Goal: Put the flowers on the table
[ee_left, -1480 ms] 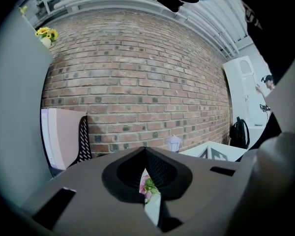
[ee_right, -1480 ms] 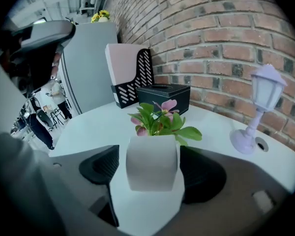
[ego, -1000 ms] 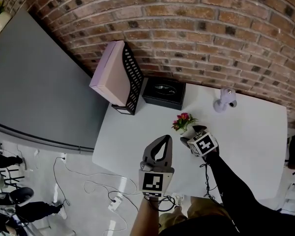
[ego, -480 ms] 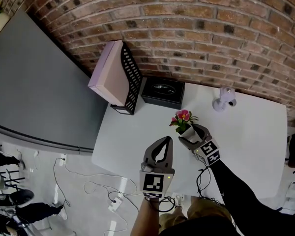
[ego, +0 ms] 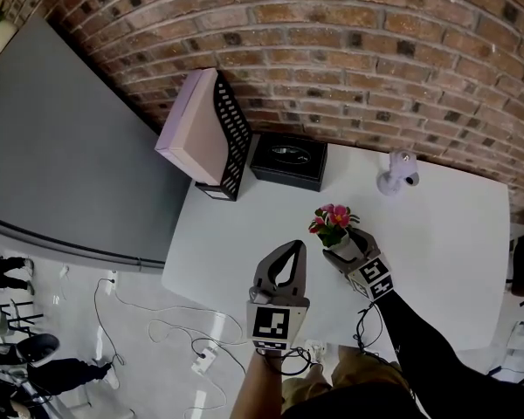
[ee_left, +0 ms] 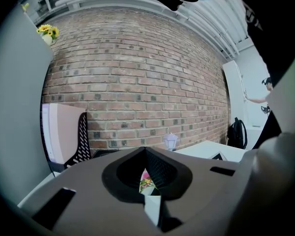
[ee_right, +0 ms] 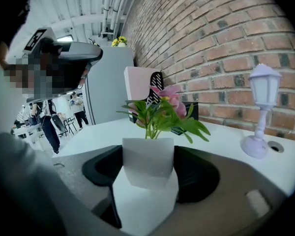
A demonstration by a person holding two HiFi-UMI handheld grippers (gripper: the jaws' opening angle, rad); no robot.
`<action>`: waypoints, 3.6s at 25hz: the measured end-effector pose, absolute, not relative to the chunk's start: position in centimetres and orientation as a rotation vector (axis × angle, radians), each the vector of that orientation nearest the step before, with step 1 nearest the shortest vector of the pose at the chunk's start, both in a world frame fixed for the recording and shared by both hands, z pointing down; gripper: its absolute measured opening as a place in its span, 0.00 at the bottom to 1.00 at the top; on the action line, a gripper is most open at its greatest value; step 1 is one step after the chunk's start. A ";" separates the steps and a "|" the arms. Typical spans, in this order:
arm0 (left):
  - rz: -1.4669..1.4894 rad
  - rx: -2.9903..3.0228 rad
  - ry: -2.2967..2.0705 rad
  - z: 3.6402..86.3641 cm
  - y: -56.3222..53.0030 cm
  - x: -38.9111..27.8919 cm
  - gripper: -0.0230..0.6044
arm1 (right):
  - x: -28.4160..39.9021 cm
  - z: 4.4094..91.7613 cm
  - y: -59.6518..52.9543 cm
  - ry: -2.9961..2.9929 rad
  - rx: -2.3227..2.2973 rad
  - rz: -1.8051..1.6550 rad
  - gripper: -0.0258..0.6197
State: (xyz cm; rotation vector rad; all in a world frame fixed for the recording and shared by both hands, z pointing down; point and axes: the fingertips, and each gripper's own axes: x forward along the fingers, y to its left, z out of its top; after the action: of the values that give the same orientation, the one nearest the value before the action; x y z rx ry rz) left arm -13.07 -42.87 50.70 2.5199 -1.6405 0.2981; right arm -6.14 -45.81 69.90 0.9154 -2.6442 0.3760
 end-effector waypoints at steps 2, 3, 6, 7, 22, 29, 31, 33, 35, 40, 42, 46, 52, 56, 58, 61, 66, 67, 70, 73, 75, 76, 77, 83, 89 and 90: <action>0.295 2.518 -1.641 50.7 -42.8 -13.0 0.05 | -5.7 70.7 -45.4 -2.591 0.920 0.383 0.55; 0.294 2.517 -1.639 50.7 -42.7 -12.9 0.05 | -5.4 71.3 -45.1 -2.556 0.920 0.390 0.55; 0.299 2.522 -1.624 50.7 -42.3 -12.4 0.05 | -4.6 72.4 -44.1 -2.506 0.939 0.397 0.55; 0.299 2.523 -1.620 50.7 -42.2 -12.3 0.05 | -4.5 72.3 -44.0 -2.507 0.951 0.390 0.55; 0.297 2.535 -1.623 49.9 -40.0 -11.3 0.05 | -2.9 68.0 -42.3 -2.559 1.092 0.359 0.55; 0.224 2.573 -1.610 47.6 -37.3 -11.9 0.05 | -1.3 61.0 -39.3 -2.590 1.260 0.227 0.55; 0.207 2.596 -1.592 46.8 -36.2 -11.7 0.05 | -0.5 58.9 -37.8 -2.592 1.316 0.185 0.55; 0.206 2.620 -1.569 46.3 -34.7 -11.4 0.05 | 0.2 56.8 -36.0 -2.586 1.370 0.147 0.55; 0.199 2.644 -1.540 45.7 -33.3 -10.9 0.05 | 1.1 54.6 -34.3 -2.585 1.431 0.109 0.55; 0.177 2.704 -1.474 44.1 -30.8 -9.0 0.05 | 3.7 49.2 -30.1 -2.580 1.571 0.009 0.55; 0.176 2.734 -1.447 43.4 -29.8 -8.1 0.05 | 4.8 47.4 -28.5 -2.577 1.628 -0.006 0.55; 0.162 2.774 -1.407 42.1 -27.9 -6.6 0.05 | 6.7 44.5 -25.4 -2.567 1.719 -0.041 0.55; 0.177 2.826 -1.377 40.6 -25.9 -4.1 0.05 | 9.2 42.8 -23.5 -2.531 1.742 -0.102 0.55; 0.175 2.827 -1.398 39.5 -25.2 -2.9 0.05 | 10.4 41.7 -23.0 -2.550 1.724 -0.111 0.55; 0.164 2.819 -1.406 39.1 -24.8 -2.3 0.05 | 11.1 41.3 -22.5 -2.555 1.718 -0.118 0.42; 0.158 2.815 -1.428 38.8 -24.2 -1.3 0.05 | 12.1 41.2 -21.7 -2.556 1.738 -0.130 0.21; 0.150 2.805 -1.472 38.4 -22.8 -0.4 0.05 | 13.1 40.5 -20.5 -2.595 1.735 -0.156 0.04; 0.147 2.800 -1.482 38.4 -22.6 -0.4 0.05 | 13.2 40.6 -20.3 -2.602 1.720 -0.163 0.04; 0.139 2.793 -1.505 38.5 -21.8 -0.2 0.05 | 13.5 40.7 -19.5 -2.617 1.705 -0.167 0.04; 0.133 2.786 -1.524 38.7 -21.2 -0.2 0.05 | 13.9 40.7 -19.1 -2.621 1.691 -0.177 0.04; 0.136 2.787 -1.524 38.8 -20.7 0.0 0.05 | 14.1 40.8 -18.7 -2.614 1.687 -0.185 0.04; 0.140 2.791 -1.522 38.8 -20.5 0.1 0.05 | 14.2 40.8 -18.5 -2.613 1.691 -0.188 0.04; 0.144 2.795 -1.519 38.8 -20.4 0.3 0.05 | 14.4 40.7 -18.4 -2.614 1.697 -0.192 0.04; 0.146 2.807 -1.518 38.7 -20.0 0.7 0.05 | 14.5 40.3 -18.0 -2.624 1.707 -0.204 0.04; 0.156 2.815 -1.519 38.4 -19.9 0.7 0.05 | 14.3 40.1 -17.9 -2.626 1.694 -0.215 0.04; 0.156 2.815 -1.520 38.4 -19.9 0.7 0.05 | 14.2 40.1 -17.8 -2.626 1.687 -0.219 0.04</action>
State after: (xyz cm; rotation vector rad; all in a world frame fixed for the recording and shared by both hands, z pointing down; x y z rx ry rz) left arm 0.67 -19.92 38.39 2.8148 -1.5202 0.1560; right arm 14.19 -17.81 40.10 1.6874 -2.6259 -0.2194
